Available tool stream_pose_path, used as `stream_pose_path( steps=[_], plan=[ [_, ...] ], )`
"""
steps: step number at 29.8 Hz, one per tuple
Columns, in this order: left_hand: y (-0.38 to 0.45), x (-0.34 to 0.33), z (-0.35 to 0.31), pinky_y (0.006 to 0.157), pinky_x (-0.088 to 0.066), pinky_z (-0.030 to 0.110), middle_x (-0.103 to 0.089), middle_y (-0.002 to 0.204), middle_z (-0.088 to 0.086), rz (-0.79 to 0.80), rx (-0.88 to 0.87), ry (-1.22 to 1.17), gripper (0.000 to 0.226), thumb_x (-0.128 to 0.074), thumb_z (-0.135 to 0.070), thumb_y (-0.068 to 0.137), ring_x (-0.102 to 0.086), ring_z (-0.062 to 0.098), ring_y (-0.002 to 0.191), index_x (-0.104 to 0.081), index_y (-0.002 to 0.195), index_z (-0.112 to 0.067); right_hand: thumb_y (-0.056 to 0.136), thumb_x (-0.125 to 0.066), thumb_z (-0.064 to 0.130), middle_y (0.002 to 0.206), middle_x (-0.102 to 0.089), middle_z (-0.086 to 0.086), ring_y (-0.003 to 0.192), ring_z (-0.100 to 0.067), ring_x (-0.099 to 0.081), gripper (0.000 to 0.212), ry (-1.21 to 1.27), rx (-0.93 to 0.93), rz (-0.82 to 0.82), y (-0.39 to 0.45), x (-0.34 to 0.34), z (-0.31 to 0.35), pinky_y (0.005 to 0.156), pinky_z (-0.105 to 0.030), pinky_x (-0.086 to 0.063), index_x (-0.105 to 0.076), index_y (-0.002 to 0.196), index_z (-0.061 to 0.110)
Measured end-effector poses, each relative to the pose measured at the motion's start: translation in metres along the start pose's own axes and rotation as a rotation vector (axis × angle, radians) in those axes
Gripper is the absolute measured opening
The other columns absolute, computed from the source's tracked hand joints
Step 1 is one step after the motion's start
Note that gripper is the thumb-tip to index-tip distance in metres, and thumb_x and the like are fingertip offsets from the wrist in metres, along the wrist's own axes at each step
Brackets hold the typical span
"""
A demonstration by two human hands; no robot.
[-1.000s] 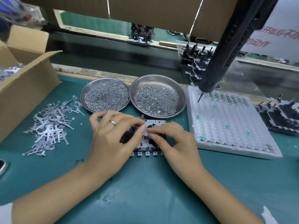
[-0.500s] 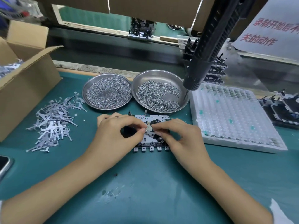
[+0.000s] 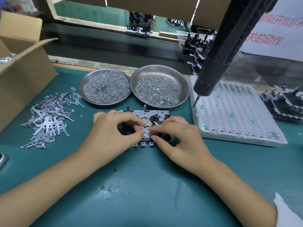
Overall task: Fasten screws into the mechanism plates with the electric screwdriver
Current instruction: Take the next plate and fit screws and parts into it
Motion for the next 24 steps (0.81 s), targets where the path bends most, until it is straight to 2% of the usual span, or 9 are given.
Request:
stream_pose_path(
  steps=[7,10,14,20,22,24],
  plan=[
    [-0.001,-0.001,0.001,0.101,-0.037,0.045,-0.067,0.07,-0.026,0.067,0.021,-0.021,0.017,-0.069,-0.034,0.067,-0.056,-0.003,0.088,-0.069,0.081,-0.042,0.077,-0.073,0.011,0.081,-0.068,0.002,0.081,-0.015,-0.056,0.021,-0.025,0.039,-0.007,-0.004,-0.004,-0.003,0.077,-0.029,-0.048,-0.074,0.097,0.012],
    [0.0,0.0,0.002,0.1,-0.038,0.044,-0.067,0.071,-0.025,0.081,-0.003,-0.018,0.026,-0.077,-0.021,0.075,-0.057,-0.002,0.087,-0.068,0.085,-0.043,0.079,-0.073,0.008,0.089,-0.064,-0.003,0.081,-0.012,-0.058,0.014,-0.022,0.029,-0.077,-0.008,-0.008,-0.004,0.073,-0.021,-0.047,-0.074,0.092,0.007],
    [0.002,0.001,0.005,0.092,-0.042,0.029,-0.068,0.071,-0.024,0.107,-0.015,-0.026,0.03,-0.077,-0.018,0.074,-0.058,0.0,0.084,-0.067,0.088,-0.042,0.08,-0.07,0.009,0.087,-0.063,-0.006,0.079,-0.013,-0.058,0.009,-0.003,-0.009,-0.123,-0.011,-0.013,-0.004,0.072,-0.021,-0.048,-0.075,0.084,0.003],
    [0.004,-0.001,0.008,0.078,-0.041,0.012,-0.069,0.071,-0.018,0.141,-0.008,-0.051,0.031,-0.077,-0.013,0.076,-0.059,-0.005,0.075,-0.069,0.091,-0.039,0.078,-0.069,0.002,0.085,-0.063,-0.009,0.078,-0.022,-0.06,0.006,-0.037,-0.02,-0.147,-0.011,-0.016,-0.001,0.072,-0.024,-0.046,-0.074,0.081,0.002],
    [0.004,0.0,0.008,0.079,-0.042,0.014,-0.069,0.071,-0.018,0.149,-0.002,-0.051,0.031,-0.076,-0.014,0.076,-0.059,-0.005,0.075,-0.069,0.093,-0.039,0.078,-0.07,0.0,0.087,-0.063,-0.009,0.079,-0.02,-0.061,0.005,-0.005,-0.028,-0.136,-0.01,-0.015,-0.001,0.072,-0.024,-0.048,-0.075,0.081,0.001],
    [0.003,0.0,0.007,0.084,-0.042,0.018,-0.069,0.072,-0.019,0.154,-0.003,-0.046,0.03,-0.076,-0.016,0.076,-0.06,-0.004,0.077,-0.069,0.094,-0.039,0.08,-0.069,0.001,0.088,-0.065,-0.006,0.082,-0.012,-0.06,0.007,0.095,-0.068,-0.159,-0.007,-0.012,-0.002,0.075,-0.019,-0.047,-0.075,0.083,0.002]
  ],
)
Point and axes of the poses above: each hand's wrist, its own y-axis towards the middle knuckle, its own x-axis out of the back of the hand, z = x × y, the point moved 1 cm from there along y, towards the middle knuckle
